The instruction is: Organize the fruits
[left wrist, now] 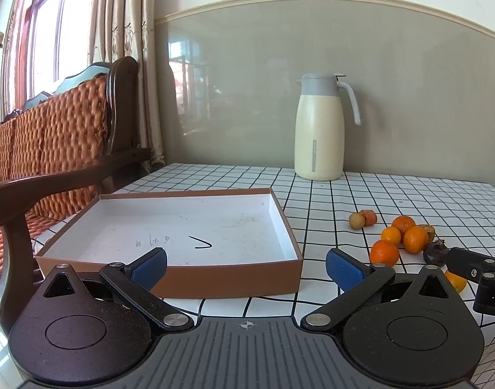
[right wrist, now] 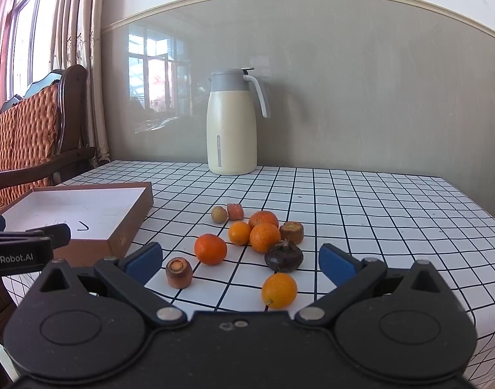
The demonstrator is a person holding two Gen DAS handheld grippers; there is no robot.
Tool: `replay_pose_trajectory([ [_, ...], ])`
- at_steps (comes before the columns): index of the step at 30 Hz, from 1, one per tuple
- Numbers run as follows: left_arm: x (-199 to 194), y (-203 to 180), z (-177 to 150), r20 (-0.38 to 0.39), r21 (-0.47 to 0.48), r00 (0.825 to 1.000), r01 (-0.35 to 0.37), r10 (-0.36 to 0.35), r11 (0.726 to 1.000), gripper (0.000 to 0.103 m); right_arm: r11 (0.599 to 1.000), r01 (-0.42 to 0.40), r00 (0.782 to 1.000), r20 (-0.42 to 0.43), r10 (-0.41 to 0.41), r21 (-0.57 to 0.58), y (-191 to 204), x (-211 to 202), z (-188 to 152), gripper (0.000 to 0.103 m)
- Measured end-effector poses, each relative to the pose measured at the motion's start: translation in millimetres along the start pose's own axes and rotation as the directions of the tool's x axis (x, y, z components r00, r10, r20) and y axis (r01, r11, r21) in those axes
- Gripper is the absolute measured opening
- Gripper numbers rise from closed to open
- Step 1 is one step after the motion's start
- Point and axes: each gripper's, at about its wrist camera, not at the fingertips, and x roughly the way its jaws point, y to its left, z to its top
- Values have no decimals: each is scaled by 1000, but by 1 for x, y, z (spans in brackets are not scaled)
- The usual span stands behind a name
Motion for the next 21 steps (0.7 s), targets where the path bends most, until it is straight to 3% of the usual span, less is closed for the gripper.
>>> replay_pose_trajectory([
  [8,-2,-1,0,7,16,1000,21,-21,1000,103,1000,4,1000,0,-4,6,-2,0,-1,97],
  [15,-1,-6,-1,-8,30,998,69,-69,997,103,998,60,998,7,-60,4,-11,-1,-2,97],
  [21,2,-19,-2,-26,67,994,109,-107,992,103,996,79,996,-35,-77,42,-26,2,-5,97],
])
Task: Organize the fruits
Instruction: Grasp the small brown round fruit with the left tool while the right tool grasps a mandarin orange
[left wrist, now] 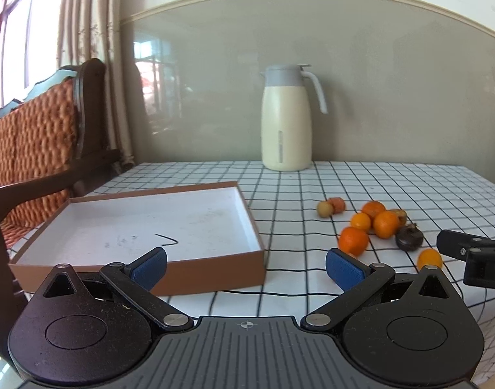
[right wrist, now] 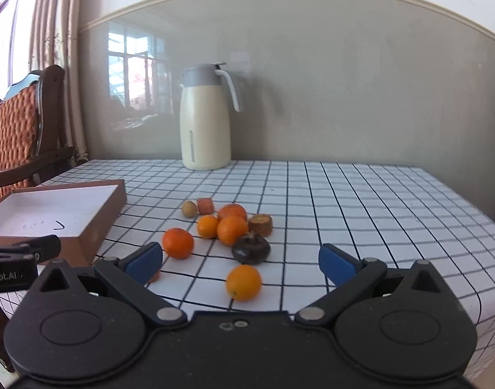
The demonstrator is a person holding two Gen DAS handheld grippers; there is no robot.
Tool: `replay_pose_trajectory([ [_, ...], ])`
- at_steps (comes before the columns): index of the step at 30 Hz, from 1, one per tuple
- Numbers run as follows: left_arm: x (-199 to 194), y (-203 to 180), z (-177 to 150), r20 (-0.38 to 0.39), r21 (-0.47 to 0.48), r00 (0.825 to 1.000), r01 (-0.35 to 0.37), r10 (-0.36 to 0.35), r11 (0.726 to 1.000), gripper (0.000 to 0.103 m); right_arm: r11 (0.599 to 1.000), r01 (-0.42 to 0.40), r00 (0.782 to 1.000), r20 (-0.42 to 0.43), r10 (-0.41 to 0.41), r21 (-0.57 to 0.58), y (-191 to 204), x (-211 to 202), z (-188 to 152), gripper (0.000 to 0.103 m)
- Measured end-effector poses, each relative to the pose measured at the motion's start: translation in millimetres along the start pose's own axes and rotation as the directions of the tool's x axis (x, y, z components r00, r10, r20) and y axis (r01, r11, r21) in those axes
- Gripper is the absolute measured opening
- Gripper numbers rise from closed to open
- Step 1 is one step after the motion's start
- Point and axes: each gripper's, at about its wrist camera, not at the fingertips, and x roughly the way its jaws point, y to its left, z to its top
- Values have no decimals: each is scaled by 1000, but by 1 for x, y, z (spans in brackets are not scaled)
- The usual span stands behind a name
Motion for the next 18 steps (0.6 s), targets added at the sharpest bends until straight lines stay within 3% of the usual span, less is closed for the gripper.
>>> replay_pose_trajectory([
  [7,7,-18,0,-20,37,998,56,-55,998,103,1000,2,999,-32,-2,2,-5,5,-3,95],
  [15,19,-38,0,-45,83,994,100,-97,992,103,999,-13,996,-92,16,35,-8,17,-4,71],
  [18,24,-44,0,-52,90,993,114,-110,989,102,998,-4,995,-103,10,56,-11,22,-3,69],
])
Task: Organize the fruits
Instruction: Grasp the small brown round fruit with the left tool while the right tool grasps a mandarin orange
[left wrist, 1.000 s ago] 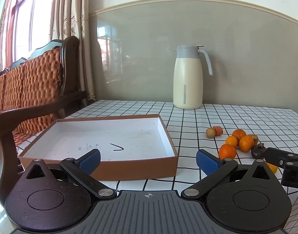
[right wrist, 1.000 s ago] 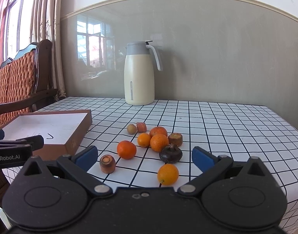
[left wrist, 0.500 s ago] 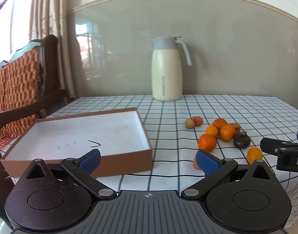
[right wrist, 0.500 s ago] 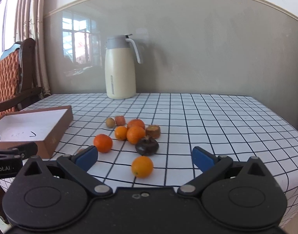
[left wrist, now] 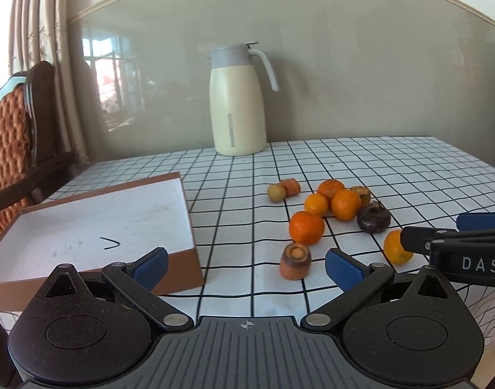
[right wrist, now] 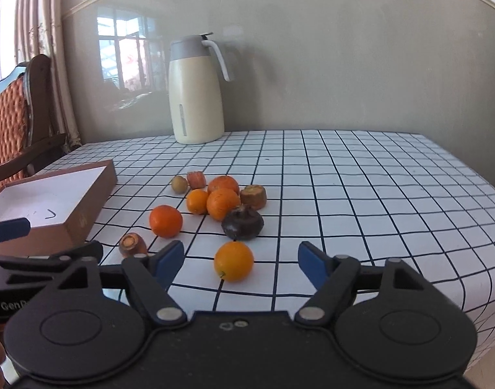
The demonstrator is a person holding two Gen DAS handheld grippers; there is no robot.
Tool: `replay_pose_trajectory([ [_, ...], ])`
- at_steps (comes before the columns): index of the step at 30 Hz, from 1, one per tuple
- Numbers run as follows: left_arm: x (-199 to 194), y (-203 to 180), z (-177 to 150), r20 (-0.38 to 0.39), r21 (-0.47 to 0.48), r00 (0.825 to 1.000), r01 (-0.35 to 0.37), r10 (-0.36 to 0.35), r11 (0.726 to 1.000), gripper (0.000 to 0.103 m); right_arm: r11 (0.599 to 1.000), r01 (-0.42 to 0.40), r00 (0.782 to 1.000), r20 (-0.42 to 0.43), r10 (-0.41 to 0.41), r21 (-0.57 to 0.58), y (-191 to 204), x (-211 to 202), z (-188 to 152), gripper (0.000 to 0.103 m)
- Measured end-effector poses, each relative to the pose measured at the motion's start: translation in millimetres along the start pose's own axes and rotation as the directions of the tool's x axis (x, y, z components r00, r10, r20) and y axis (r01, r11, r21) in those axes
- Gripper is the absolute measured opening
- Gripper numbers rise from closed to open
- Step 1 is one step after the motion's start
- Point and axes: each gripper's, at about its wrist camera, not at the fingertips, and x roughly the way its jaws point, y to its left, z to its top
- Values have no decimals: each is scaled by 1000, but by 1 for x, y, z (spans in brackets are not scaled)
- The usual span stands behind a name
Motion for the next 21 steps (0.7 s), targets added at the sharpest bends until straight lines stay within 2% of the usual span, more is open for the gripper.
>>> replay_pose_trajectory([
  [2,5,-4,0,-12,13,1000,8,-8,1000,86,1000,-1,1000,-11,1,7,-1,3,0,69],
  [6,17,-7,-1,-44,11,999,24,-24,1000,82,1000,-1,1000,-30,1,3,1,10,1,65],
  [9,22,-10,-2,-52,12,998,36,-36,999,73,1000,-7,999,-45,8,13,1,14,1,56],
  [10,24,-12,-2,-55,12,998,41,-40,999,68,1000,-4,999,-50,5,14,1,16,1,55],
  [18,39,-20,-3,-75,18,995,68,-67,997,63,1000,5,997,-73,-3,25,3,28,2,55],
  [21,44,-22,-4,-82,15,994,78,-76,997,56,1000,13,997,-81,-11,26,3,33,2,51],
])
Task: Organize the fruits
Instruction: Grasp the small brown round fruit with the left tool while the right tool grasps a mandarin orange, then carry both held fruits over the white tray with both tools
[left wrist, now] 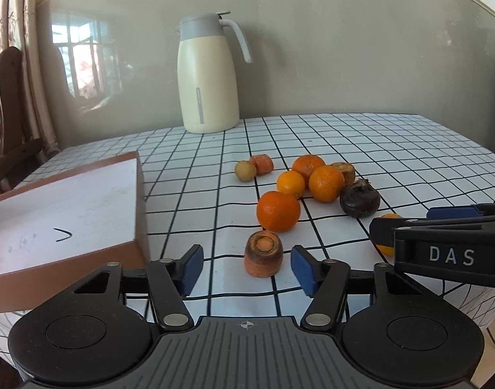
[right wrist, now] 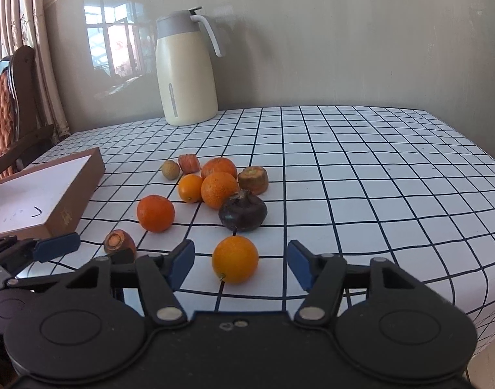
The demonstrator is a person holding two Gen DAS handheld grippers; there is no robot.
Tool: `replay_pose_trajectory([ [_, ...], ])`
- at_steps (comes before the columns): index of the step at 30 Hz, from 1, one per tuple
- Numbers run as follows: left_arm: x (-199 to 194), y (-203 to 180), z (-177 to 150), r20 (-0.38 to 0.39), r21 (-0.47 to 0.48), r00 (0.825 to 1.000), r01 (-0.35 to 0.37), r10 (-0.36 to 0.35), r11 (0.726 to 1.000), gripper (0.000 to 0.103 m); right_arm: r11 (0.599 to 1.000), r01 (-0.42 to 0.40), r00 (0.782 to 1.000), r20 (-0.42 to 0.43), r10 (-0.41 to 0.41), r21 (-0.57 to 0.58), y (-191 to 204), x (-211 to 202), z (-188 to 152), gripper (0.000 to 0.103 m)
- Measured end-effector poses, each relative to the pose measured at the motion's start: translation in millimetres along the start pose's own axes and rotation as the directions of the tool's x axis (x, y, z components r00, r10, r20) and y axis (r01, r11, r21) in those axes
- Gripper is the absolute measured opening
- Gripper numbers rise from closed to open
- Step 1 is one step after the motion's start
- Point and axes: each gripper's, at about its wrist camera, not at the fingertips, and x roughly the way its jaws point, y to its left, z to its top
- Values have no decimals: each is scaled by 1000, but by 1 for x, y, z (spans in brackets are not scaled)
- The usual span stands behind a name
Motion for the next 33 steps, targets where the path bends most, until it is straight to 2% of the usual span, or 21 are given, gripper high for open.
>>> replay_pose_trajectory([
  [2,5,-1,0,-13,-10,1000,9,-9,1000,47,1000,5,1000,-9,-5,-3,1,3,0,48],
  [7,10,-5,-2,-20,-11,1000,18,-18,1000,43,1000,0,999,-33,0,1,1,10,-1,38],
  [10,13,-6,-1,-24,-12,999,29,-29,1000,29,1000,-4,999,-40,3,-6,2,13,-2,29],
  [11,13,-7,-1,-23,-10,999,28,-28,1000,29,1000,-7,999,-46,6,-6,3,14,-3,26],
  [18,12,-7,-3,-12,-18,1000,27,-27,999,29,999,5,999,-36,-6,-40,7,14,-5,24],
  [33,-7,1,-4,24,-28,1000,21,-20,999,29,998,-48,999,-1,48,-34,6,-4,-5,24],
])
